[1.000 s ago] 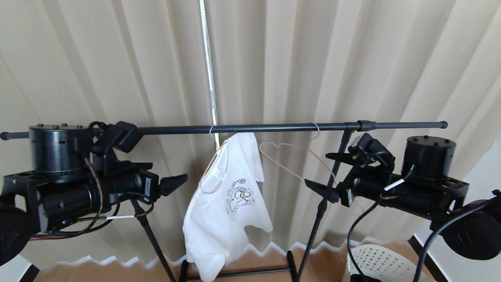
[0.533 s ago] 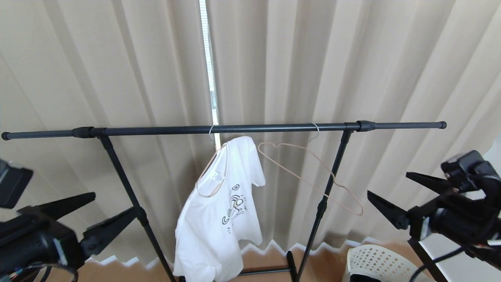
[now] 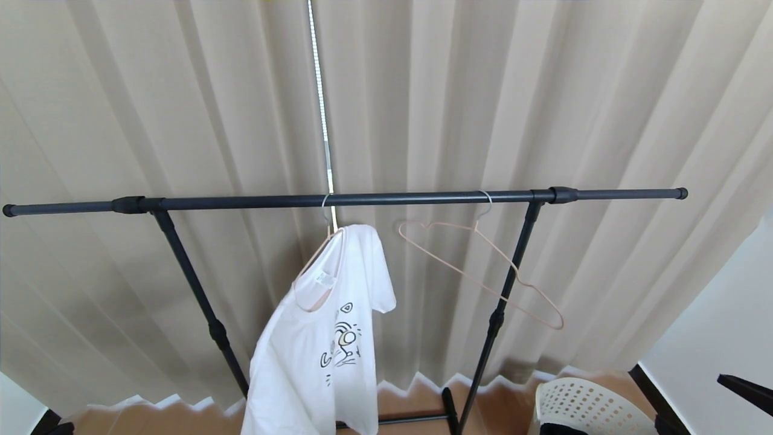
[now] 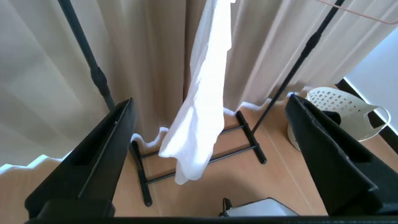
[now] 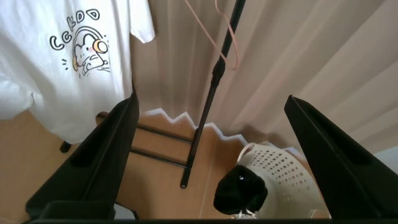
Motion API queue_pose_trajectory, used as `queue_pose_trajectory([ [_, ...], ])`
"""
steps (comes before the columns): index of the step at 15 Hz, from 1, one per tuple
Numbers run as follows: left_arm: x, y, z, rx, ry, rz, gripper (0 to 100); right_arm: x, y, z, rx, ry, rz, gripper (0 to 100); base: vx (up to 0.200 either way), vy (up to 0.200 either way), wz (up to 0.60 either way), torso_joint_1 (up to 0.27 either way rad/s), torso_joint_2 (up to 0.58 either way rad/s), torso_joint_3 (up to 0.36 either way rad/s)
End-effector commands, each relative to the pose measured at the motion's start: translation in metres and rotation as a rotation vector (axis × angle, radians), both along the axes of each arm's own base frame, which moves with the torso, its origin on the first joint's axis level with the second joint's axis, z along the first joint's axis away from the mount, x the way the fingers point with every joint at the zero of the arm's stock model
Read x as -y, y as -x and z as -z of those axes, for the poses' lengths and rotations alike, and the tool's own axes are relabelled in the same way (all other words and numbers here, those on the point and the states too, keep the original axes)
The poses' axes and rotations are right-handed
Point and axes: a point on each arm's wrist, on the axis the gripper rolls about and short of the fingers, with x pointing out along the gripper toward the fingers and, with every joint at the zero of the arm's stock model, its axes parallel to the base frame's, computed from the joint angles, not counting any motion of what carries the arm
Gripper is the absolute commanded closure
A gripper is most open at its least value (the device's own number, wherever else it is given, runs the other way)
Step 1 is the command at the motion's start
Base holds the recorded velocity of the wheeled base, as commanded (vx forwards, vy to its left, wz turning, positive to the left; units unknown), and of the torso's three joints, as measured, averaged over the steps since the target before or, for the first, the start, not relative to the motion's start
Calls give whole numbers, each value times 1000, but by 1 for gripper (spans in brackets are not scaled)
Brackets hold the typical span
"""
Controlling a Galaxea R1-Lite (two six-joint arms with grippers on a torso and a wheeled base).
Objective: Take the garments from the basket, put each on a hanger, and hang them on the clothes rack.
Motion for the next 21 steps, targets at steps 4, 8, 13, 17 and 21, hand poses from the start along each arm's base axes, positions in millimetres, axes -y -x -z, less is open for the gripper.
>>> queue_pose_trajectory([
  [4, -3, 24, 14, 60, 32, -32, 0, 22, 57, 29, 83, -10, -5, 0, 0, 0, 0, 0, 0, 0],
  [8, -3, 24, 14, 71, 24, -156, 0, 23, 58, 30, 97, -11, 100, 0, 0, 0, 0, 0, 0, 0],
  [13, -3, 42, 15, 262, 53, -79, 0, 23, 64, 30, 160, -23, 203, 0, 0, 0, 0, 0, 0, 0],
  [17, -3, 44, 15, 290, 70, -80, 0, 21, 75, 36, 254, -65, 304, 0, 0, 0, 0, 0, 0, 0],
  [21, -4, 46, 14, 339, 49, -227, 0, 20, 78, 36, 285, -67, 314, 0, 0, 0, 0, 0, 0, 0],
])
